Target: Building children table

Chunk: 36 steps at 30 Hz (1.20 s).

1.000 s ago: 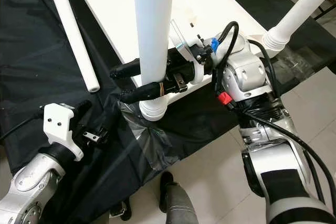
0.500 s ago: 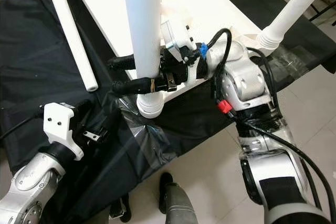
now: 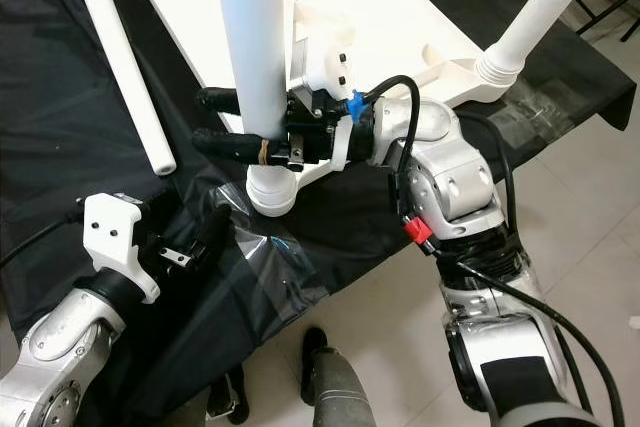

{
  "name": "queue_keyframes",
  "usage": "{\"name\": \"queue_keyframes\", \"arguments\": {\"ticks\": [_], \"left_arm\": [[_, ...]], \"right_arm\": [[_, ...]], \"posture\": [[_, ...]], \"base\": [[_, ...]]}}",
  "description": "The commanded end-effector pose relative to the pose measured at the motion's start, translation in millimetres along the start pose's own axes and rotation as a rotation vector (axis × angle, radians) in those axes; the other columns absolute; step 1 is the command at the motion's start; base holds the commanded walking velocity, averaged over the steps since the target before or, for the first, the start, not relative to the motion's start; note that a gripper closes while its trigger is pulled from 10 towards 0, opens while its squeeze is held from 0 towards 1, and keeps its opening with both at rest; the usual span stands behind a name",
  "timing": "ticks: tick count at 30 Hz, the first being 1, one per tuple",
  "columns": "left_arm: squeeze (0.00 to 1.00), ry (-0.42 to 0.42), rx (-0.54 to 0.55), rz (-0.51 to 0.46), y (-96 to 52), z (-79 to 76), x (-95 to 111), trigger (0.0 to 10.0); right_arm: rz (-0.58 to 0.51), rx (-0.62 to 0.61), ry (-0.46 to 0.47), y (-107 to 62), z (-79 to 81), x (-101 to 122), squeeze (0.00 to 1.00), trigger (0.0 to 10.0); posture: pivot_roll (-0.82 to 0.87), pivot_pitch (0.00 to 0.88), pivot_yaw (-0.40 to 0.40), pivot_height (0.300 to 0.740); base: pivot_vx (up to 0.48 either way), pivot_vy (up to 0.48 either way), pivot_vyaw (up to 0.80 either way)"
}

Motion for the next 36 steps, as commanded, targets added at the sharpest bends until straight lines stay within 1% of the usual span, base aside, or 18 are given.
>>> {"name": "queue_keyframes", "arguments": {"ticks": [1, 8, 9, 13, 15, 16, 18, 21, 22, 23, 24, 26, 27, 28, 29, 31, 35, 36], "left_arm": [[0.00, -0.007, -0.003, 0.022, -2.7, -1.1, -6, 10.0], [0.00, -0.008, 0.002, 0.020, -2.1, -0.6, -6, 10.0], [0.00, -0.011, 0.003, 0.019, -1.8, 0.0, -6, 10.0], [0.00, -0.023, 0.007, 0.016, -1.4, 1.5, -6, 10.0], [0.00, -0.036, 0.015, -0.005, 0.1, 7.5, -3, 10.0], [0.00, -0.024, 0.024, -0.020, 1.4, 13.3, 0, 10.0], [0.00, -0.013, 0.029, -0.030, 2.3, 17.0, 2, 10.0], [0.00, 0.026, 0.089, -0.084, 6.6, 48.2, 17, 10.0], [0.00, 0.026, 0.089, -0.084, 6.6, 48.2, 17, 10.0], [0.00, 0.042, 0.108, -0.101, 7.4, 58.7, 22, 10.0], [0.00, 0.052, 0.118, -0.109, 7.7, 64.3, 25, 10.0], [0.00, 0.052, 0.118, -0.109, 7.7, 64.3, 25, 10.0], [0.00, 0.063, 0.129, -0.122, 8.4, 71.2, 30, 10.0], [0.00, 0.063, 0.129, -0.122, 8.4, 71.2, 30, 10.0], [0.00, 0.073, 0.136, -0.143, 9.4, 78.5, 37, 10.0], [0.00, 0.078, 0.141, -0.174, 10.9, 86.4, 46, 10.0], [0.00, 0.066, 0.130, -0.203, 13.0, 88.8, 54, 10.0], [0.00, 0.049, 0.121, -0.226, 14.7, 89.7, 59, 10.0]], "right_arm": [[0.091, -0.122, 0.060, -3.2, -10.1, -29, 0.00, 10.0], [0.092, -0.237, 0.078, -1.2, -12.8, -33, 0.00, 10.0], [0.097, -0.283, 0.084, -0.9, -13.4, -36, 0.00, 10.0], [0.097, -0.318, 0.085, -1.3, -14.6, -37, 0.00, 10.0], [0.095, -0.370, 0.092, -1.3, -16.7, -38, 0.00, 10.0], [0.093, -0.400, 0.092, -0.9, -17.5, -38, 0.00, 10.0], [0.092, -0.419, 0.091, -0.7, -17.9, -39, 0.00, 10.0], [0.066, -0.494, 0.101, -1.0, -20.1, -41, 0.00, 10.0], [0.066, -0.494, 0.101, -1.0, -20.1, -41, 0.00, 10.0], [0.059, -0.518, 0.109, -1.0, -19.9, -42, 0.00, 10.0], [0.055, -0.531, 0.114, -0.8, -19.6, -43, 0.00, 10.0], [0.055, -0.531, 0.114, -0.8, -19.6, -43, 0.00, 10.0], [0.057, -0.549, 0.122, -0.7, -18.9, -46, 0.00, 10.0], [0.057, -0.549, 0.122, -0.7, -18.9, -46, 0.00, 10.0], [0.056, -0.585, 0.131, -1.4, -18.8, -50, 0.00, 10.0], [0.053, -0.629, 0.145, -2.2, -18.8, -53, 0.00, 10.0], [0.053, -0.665, 0.153, -2.8, -19.5, -55, 0.00, 10.0], [0.059, -0.679, 0.155, -2.8, -19.8, -57, 0.00, 10.0]], "posture": [[-0.03, 0.427, -0.046, 0.740], [-0.03, 0.424, -0.046, 0.740], [-0.03, 0.420, -0.047, 0.740], [-0.03, 0.411, -0.046, 0.740], [-0.04, 0.407, -0.046, 0.740], [-0.03, 0.399, -0.049, 0.740], [-0.03, 0.399, -0.049, 0.740], [-0.02, 0.388, -0.045, 0.740], [-0.02, 0.388, -0.045, 0.740], [-0.02, 0.384, -0.043, 0.740], [-0.02, 0.381, -0.042, 0.740], [-0.02, 0.381, -0.042, 0.740], [-0.02, 0.377, -0.039, 0.740], [-0.02, 0.377, -0.039, 0.740], [-0.01, 0.373, -0.038, 0.740], [-0.01, 0.370, -0.035, 0.740], [-0.01, 0.369, -0.035, 0.740], [-0.01, 0.367, -0.035, 0.740]], "base": [[0.000, 0.000, 0.00], [0.000, 0.000, 0.00], [0.000, 0.000, 0.00], [0.000, 0.000, 0.00], [0.000, 0.000, 0.00], [0.000, 0.000, 0.00], [0.000, 0.000, 0.00], [0.000, 0.000, 0.00], [0.000, 0.000, 0.00], [0.000, 0.000, 0.00], [0.000, 0.000, 0.00], [0.000, 0.000, 0.00], [0.000, 0.000, 0.00], [0.000, 0.000, 0.00], [0.000, 0.000, 0.00], [0.000, 0.000, 0.00], [0.000, 0.000, 0.00], [0.000, 0.000, 0.00]]}}
Point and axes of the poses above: a point about 5 cm out from each wrist's last joint towards the gripper, its own y axis pointing out of the wrist towards the gripper, its own x axis along the axis of the wrist's last joint, z = x × y, the point moved 4 cm from there along y, pointing out of the wrist towards the gripper, and after that the axes turned 13 degrees about y, right-handed, at the moved point
